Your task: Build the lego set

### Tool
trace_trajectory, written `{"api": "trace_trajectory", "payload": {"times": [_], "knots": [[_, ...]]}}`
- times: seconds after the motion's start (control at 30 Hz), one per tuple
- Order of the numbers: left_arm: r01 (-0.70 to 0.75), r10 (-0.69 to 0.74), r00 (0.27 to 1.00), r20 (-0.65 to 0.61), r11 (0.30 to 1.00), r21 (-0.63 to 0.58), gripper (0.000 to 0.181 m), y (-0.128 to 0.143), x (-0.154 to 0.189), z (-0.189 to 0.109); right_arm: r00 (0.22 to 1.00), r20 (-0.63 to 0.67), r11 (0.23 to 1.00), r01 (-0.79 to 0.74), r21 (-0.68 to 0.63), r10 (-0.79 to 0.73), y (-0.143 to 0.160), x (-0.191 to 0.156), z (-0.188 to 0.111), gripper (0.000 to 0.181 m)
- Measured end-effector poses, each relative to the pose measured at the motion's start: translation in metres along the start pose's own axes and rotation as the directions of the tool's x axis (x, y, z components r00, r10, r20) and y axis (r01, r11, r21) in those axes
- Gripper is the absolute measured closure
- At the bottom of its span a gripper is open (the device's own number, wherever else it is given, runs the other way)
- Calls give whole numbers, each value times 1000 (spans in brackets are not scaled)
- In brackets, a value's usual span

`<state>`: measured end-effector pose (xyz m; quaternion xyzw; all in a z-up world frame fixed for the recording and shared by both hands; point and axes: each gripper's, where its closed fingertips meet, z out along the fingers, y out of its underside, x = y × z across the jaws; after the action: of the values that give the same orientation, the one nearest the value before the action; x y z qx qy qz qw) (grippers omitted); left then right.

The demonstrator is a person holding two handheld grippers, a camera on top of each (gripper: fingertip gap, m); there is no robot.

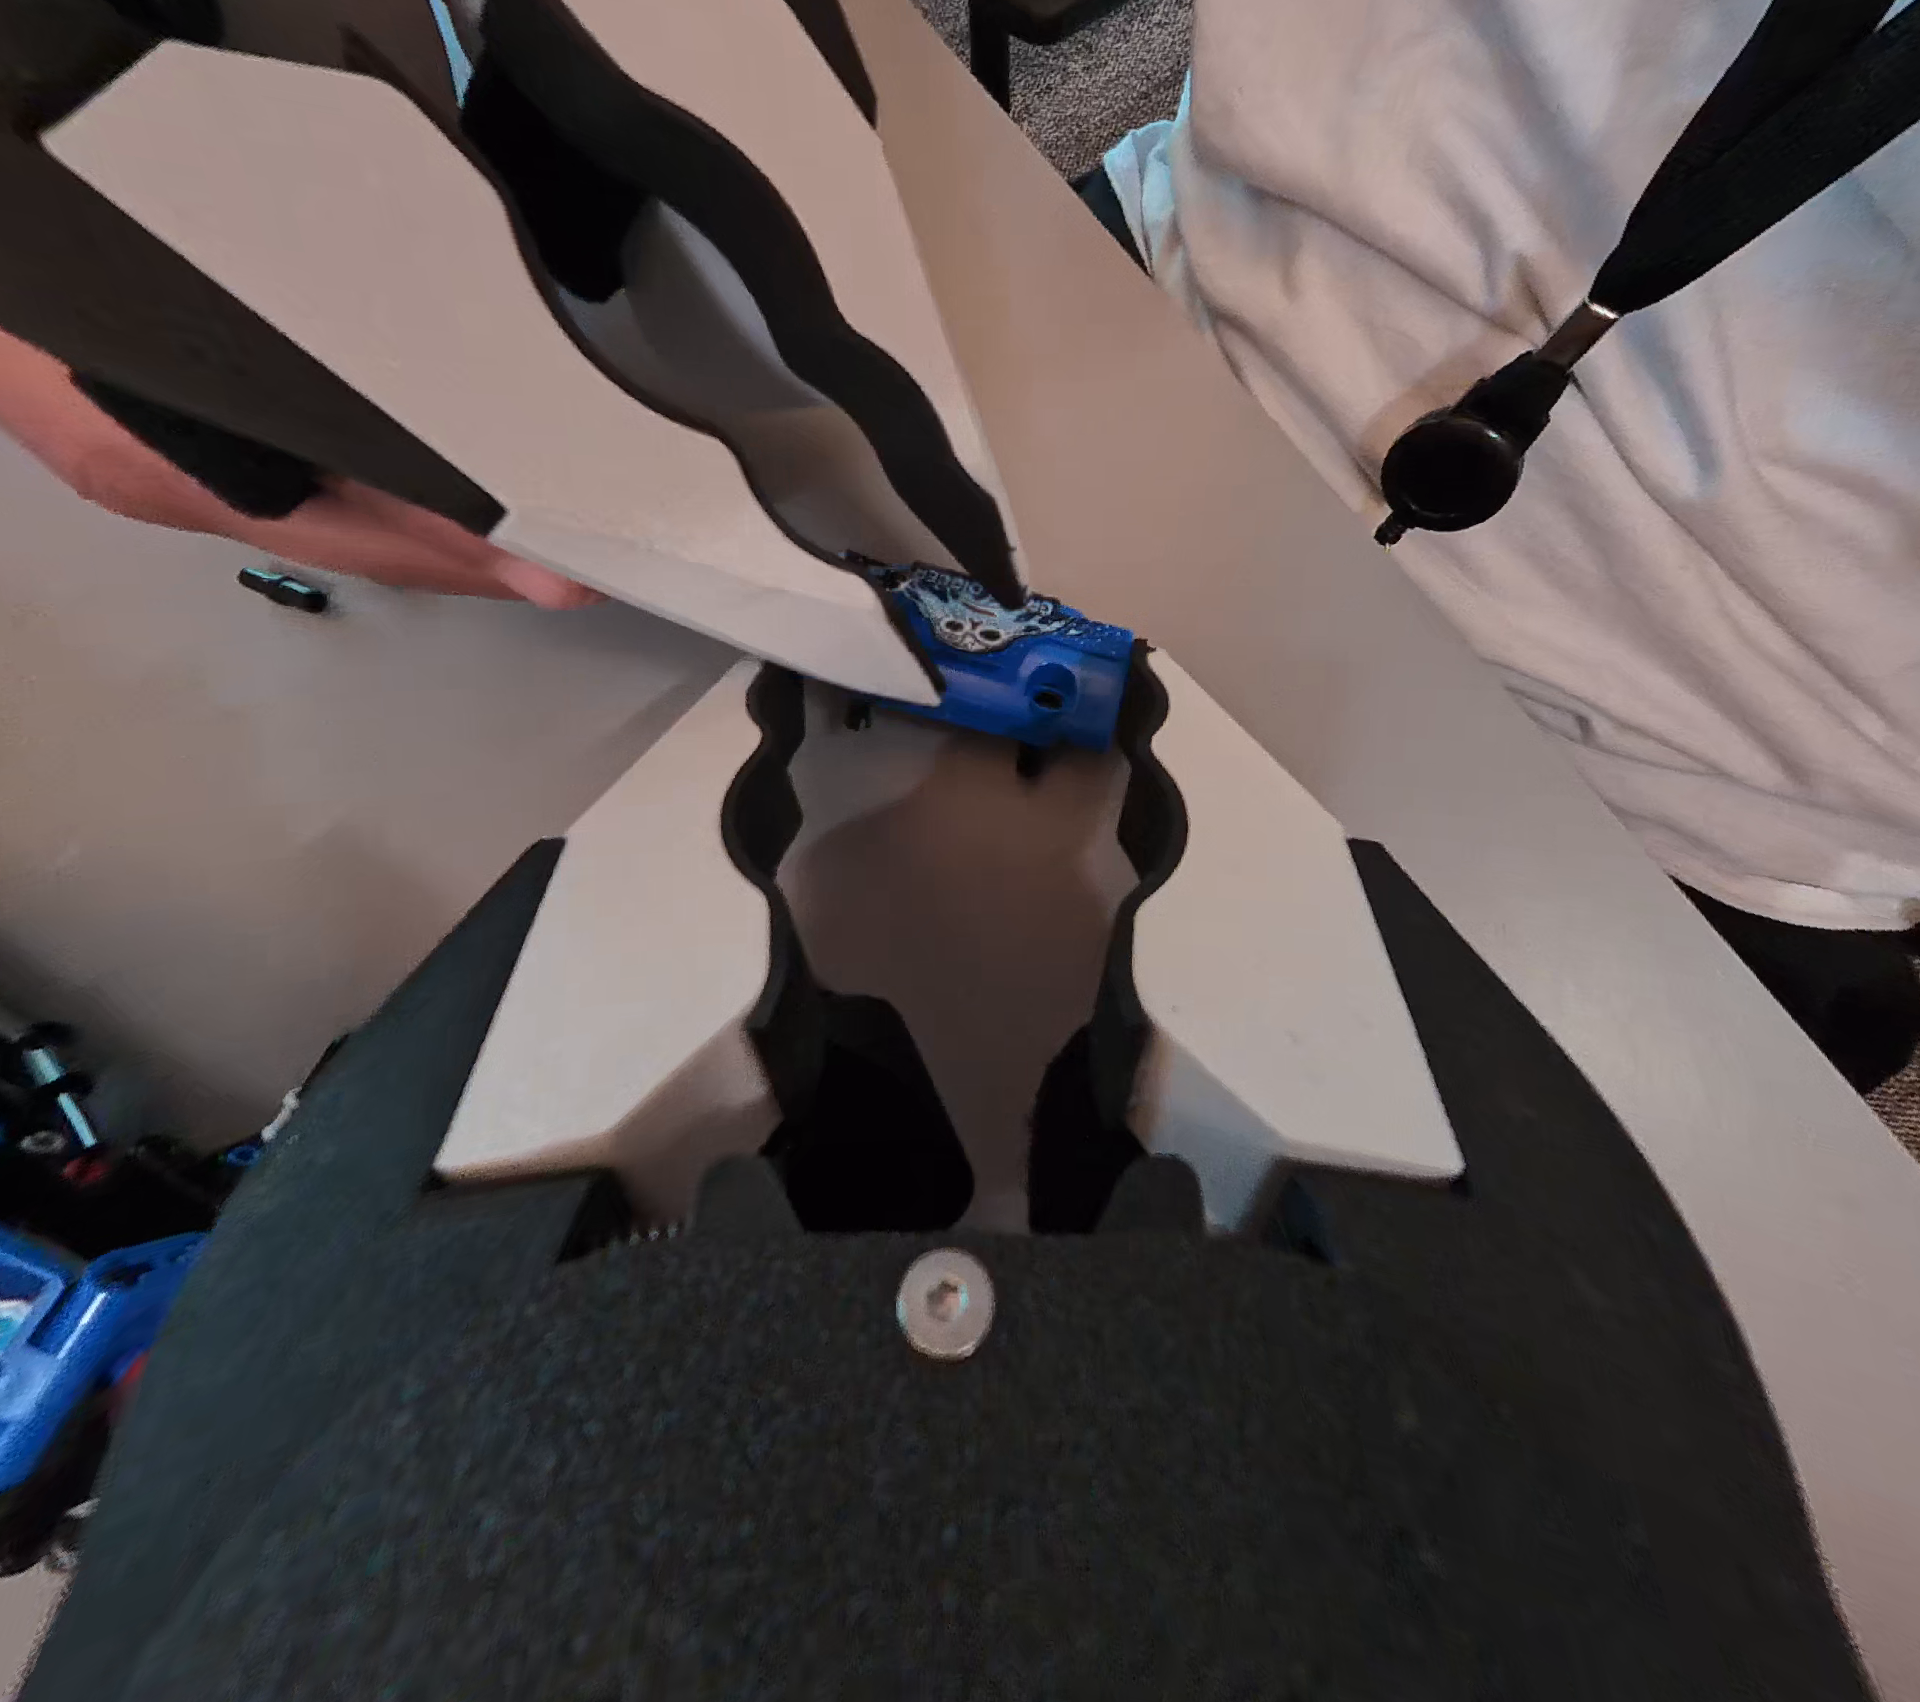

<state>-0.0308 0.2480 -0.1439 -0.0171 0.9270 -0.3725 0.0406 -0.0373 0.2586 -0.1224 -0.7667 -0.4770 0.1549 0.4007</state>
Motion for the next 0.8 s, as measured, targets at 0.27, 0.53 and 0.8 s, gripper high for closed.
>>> {"api": "trace_trajectory", "payload": {"times": [0.27, 0.53, 0.8], "knots": [[26, -24, 998, -53, 999, 29, 121, -1, 8, 3, 999, 37, 994, 25, -102, -22, 5, -4, 4, 173], [37, -33, 997, -70, 998, 53, 121, -1, 8, 3, 997, 31, 992, 73, -103, -70, 5, -5, 1, 181], [27, -22, 996, -84, 998, 56, 121, -1, 11, 3, 984, 53, 978, 175, -118, -170, 6, -19, -2, 181]]}}
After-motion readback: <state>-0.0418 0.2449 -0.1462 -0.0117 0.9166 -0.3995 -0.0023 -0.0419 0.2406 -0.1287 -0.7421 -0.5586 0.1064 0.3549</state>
